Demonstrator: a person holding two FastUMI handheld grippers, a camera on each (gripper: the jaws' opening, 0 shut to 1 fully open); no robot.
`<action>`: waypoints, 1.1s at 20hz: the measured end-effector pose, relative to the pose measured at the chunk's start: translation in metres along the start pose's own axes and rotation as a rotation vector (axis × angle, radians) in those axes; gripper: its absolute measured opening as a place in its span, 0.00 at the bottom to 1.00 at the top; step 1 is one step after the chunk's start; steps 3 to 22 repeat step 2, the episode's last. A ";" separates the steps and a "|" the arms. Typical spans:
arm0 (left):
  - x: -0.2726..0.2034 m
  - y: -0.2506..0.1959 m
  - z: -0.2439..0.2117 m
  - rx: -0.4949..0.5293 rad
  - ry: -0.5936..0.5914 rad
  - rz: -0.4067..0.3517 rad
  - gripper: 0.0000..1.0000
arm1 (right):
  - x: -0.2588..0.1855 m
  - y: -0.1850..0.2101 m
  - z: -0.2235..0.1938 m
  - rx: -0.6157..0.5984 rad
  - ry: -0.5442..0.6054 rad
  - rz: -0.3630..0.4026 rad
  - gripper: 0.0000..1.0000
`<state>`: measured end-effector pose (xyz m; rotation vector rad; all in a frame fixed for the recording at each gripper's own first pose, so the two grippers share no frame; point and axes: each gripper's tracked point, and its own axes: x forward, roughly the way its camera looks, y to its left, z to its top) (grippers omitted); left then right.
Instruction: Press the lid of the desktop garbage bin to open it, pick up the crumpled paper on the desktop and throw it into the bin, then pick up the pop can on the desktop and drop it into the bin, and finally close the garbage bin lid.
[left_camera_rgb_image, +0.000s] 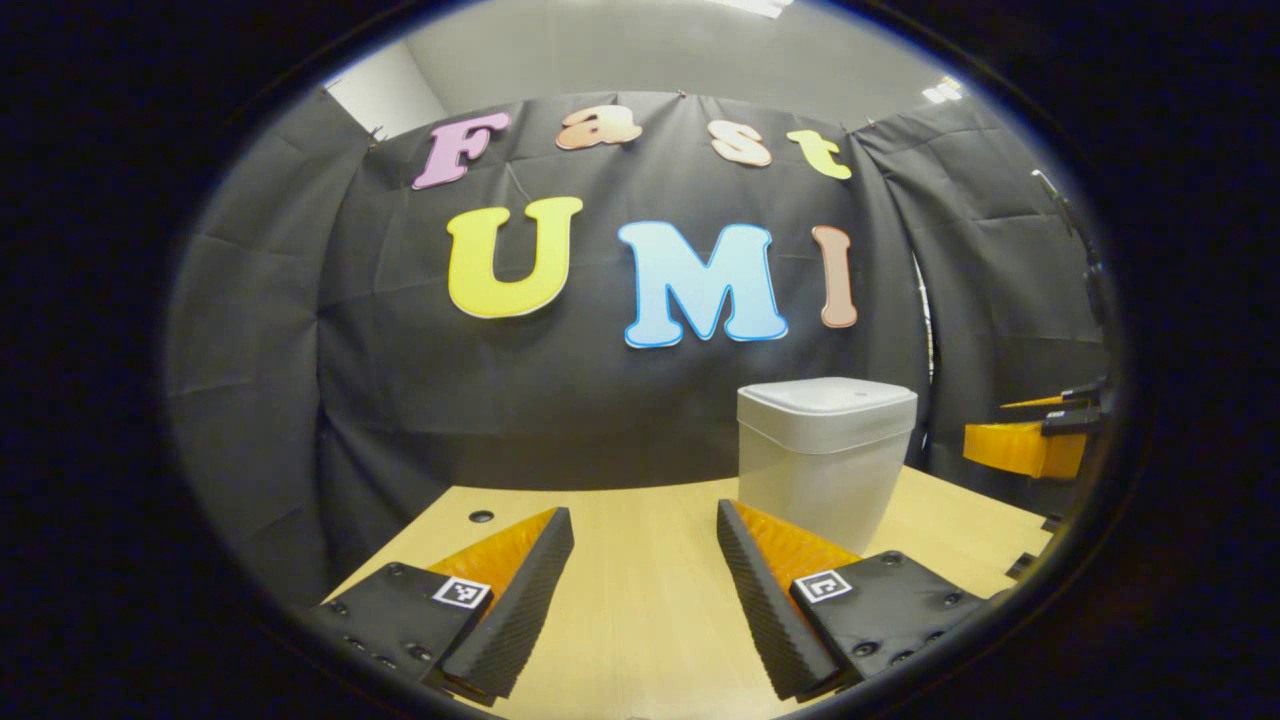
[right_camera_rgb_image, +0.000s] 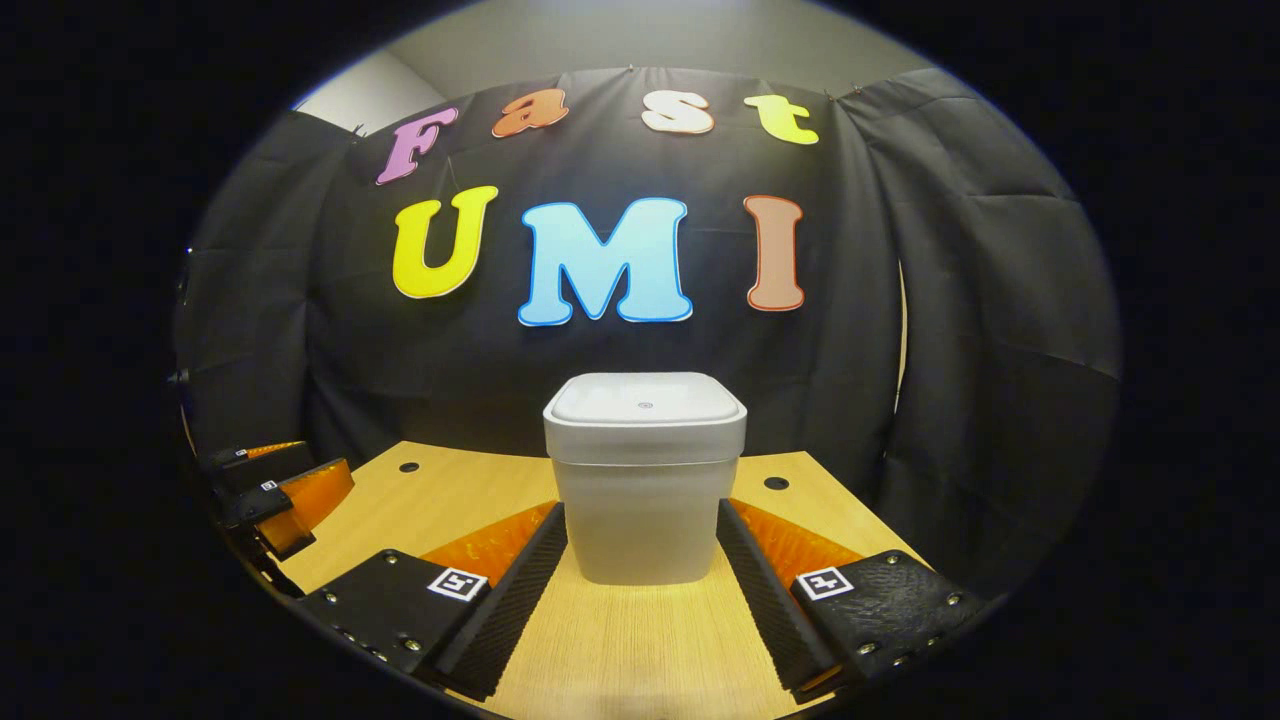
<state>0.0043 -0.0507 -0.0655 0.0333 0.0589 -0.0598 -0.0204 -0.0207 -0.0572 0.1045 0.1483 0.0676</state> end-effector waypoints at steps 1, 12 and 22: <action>-0.002 -0.003 0.003 -0.001 -0.013 -0.002 0.96 | 0.000 0.001 0.003 0.003 -0.005 0.002 0.97; -0.005 -0.005 0.005 -0.004 -0.023 -0.002 0.96 | 0.001 0.001 0.004 0.009 -0.010 0.004 0.97; -0.005 -0.005 0.005 -0.004 -0.023 -0.002 0.96 | 0.001 0.001 0.004 0.009 -0.010 0.004 0.97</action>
